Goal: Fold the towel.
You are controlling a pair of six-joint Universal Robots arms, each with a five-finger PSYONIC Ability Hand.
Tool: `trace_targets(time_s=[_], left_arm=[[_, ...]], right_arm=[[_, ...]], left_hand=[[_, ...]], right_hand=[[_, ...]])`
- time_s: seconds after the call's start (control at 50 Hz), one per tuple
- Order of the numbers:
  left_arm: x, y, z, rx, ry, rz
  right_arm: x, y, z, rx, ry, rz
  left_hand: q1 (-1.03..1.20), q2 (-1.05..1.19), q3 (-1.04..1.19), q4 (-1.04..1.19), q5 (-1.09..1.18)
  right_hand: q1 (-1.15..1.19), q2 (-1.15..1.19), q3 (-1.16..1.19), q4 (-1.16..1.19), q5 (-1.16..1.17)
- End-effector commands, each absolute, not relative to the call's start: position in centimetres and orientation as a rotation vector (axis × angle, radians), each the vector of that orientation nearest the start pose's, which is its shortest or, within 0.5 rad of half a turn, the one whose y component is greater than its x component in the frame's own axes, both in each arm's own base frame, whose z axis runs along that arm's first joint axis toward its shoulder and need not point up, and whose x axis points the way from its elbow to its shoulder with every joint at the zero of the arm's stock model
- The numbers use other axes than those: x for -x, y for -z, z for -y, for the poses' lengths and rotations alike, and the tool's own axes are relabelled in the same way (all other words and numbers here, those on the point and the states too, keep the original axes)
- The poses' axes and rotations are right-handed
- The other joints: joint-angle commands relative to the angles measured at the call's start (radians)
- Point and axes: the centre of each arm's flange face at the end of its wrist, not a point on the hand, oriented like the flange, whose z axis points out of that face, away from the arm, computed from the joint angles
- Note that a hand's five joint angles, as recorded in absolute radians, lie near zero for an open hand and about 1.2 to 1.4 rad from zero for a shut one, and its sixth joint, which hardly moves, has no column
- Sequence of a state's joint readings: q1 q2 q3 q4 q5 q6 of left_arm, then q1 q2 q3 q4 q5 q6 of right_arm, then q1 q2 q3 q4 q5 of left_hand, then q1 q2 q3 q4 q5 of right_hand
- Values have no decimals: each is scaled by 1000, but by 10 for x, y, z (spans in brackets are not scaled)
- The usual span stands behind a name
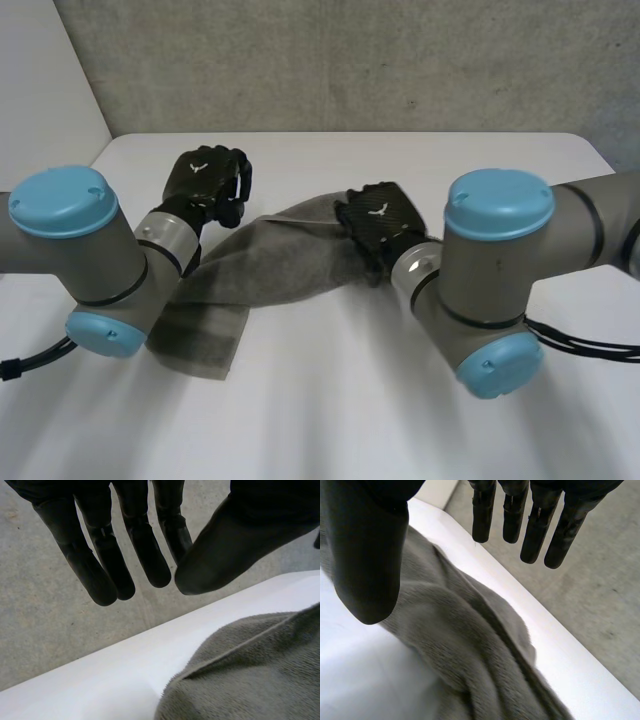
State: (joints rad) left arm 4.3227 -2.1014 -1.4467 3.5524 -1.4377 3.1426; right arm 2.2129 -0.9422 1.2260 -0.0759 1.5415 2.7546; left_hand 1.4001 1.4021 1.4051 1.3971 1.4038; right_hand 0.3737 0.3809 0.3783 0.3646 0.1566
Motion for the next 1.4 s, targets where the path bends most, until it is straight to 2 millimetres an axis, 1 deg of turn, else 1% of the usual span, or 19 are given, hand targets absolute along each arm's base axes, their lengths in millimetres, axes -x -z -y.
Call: trace_targets(time_s=[0.02,0.14,0.24,0.46,0.56,0.72,0.86,1.06,1.12,1.16,1.22,1.26,1.28,1.3,1.32,1.34,1.36,1.38,1.4], left_arm=[[287,-199,337,-640,2461,-2398],[283,-185,351,-627,2368,-2468],[284,-176,360,-635,2328,-2503],[296,-172,376,-785,2362,-2543],[298,-173,386,-819,2357,-2563],[302,-160,401,-844,2252,-2666],[293,-147,419,-817,2209,-2700],[294,-126,419,-873,2137,-2706],[293,-117,417,-912,2094,-2700],[293,-113,415,-934,2069,-2701],[294,-109,412,-975,2033,-2693],[294,-107,411,-991,2018,-2687],[293,-106,410,-992,2008,-2674],[293,-106,410,-992,2008,-2674],[293,-105,408,-996,1998,-2666],[293,-105,406,-992,1985,-2661],[293,-105,406,-992,1984,-2661],[292,-108,404,-987,1978,-2646],[291,-117,403,-978,1990,-2618]], right_arm=[[-328,-203,286,1055,1927,-2065],[-311,-206,300,992,1944,-2115],[-283,-203,316,841,1867,-2237],[-251,-185,322,598,1710,-2371],[-248,-179,319,570,1658,-2386],[-245,-169,309,505,1580,-2411],[-244,-162,304,445,1527,-2425],[-245,-157,303,443,1516,-2430],[-245,-156,304,443,1516,-2430],[-245,-156,304,451,1520,-2430],[-245,-155,304,453,1523,-2429],[-245,-156,305,460,1538,-2418],[-245,-156,305,460,1539,-2418],[-246,-157,306,464,1545,-2408],[-247,-158,307,471,1552,-2395],[-247,-158,307,471,1552,-2394],[-248,-158,307,492,1557,-2382],[-248,-158,307,493,1557,-2381],[-249,-161,307,516,1567,-2367]], left_hand=[[-453,-455,-458,-450,-631],[-629,-631,-634,-626,-807],[-723,-725,-728,-720,-901],[-910,-912,-915,-907,-1089],[-937,-939,-942,-934,-1115],[-949,-951,-954,-946,-1127],[-949,-951,-954,-946,-1127],[-931,-933,-936,-928,-1109],[-914,-916,-919,-911,-1092],[-899,-901,-904,-896,-1077],[-826,-828,-831,-823,-1004],[-743,-745,-748,-740,-922],[-636,-638,-641,-633,-814],[-635,-637,-640,-632,-813],[-478,-480,-483,-475,-656],[-319,-321,-324,-316,-497],[-318,-320,-323,-315,-496],[-198,-200,-203,-195,-377],[-81,-83,-86,-78,-259]], right_hand=[[-77,-84,-82,-68,-35],[-136,-143,-141,-127,-93],[-192,-199,-196,-183,-149],[-199,-206,-204,-190,-157],[-199,-206,-204,-190,-157],[-199,-206,-204,-190,-157],[-199,-206,-204,-190,-157],[-199,-206,-204,-190,-157],[-127,-134,-132,-118,-85],[48,41,43,57,90],[155,147,150,164,197],[411,404,407,421,454],[413,406,408,422,456],[602,595,597,611,644],[799,791,794,808,841],[800,793,796,810,843],[957,950,953,967,1000],[959,952,954,968,1002],[1022,1015,1017,1031,1064]])
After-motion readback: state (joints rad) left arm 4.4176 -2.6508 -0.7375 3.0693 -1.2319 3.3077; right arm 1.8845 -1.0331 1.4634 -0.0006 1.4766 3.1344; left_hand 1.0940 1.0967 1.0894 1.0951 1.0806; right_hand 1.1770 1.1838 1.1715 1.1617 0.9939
